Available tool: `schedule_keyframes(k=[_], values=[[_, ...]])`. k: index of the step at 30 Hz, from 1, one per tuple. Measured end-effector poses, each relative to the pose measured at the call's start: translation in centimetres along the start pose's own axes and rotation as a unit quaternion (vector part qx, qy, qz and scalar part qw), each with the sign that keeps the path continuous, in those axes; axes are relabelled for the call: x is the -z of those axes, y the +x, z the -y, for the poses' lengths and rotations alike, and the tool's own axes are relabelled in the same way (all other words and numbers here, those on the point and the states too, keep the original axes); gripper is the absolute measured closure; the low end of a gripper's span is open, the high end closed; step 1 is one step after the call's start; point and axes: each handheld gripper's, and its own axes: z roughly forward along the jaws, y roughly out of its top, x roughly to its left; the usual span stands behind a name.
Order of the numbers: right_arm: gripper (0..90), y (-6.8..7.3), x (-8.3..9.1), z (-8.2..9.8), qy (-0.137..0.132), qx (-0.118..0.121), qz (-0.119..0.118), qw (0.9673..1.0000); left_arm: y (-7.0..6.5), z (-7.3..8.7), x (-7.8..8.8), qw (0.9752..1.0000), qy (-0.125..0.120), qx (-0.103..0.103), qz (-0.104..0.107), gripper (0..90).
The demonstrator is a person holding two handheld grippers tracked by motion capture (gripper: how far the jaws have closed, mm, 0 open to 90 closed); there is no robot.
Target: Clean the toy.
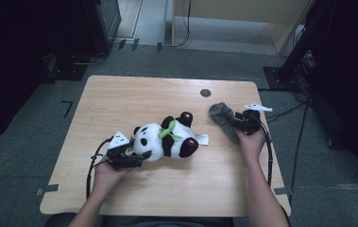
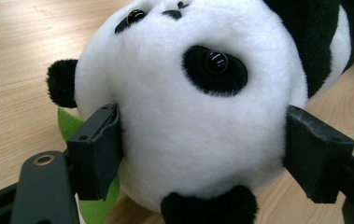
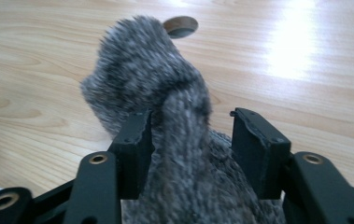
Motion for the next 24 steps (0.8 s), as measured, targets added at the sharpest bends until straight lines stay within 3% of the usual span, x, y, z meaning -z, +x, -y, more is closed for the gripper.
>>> schedule_keyframes(k=[8,19,24], values=[[41.5,0.8,0.6,-0.3,-0.009,0.017,0.005,0.9998,0.0,0.0,0.0,1.0,0.0,-0.002,0.001,20.1],[35.9,3.0,3.6,-0.6,-0.027,0.033,-0.017,0.9989,0.1,0.0,0.0,1.0,-0.002,0.002,0.004,18.3],[31.9,4.1,4.3,-0.3,-0.029,0.025,-0.028,0.9989,0.2,0.0,0.0,1.0,-0.002,0.002,0.008,17.7]])
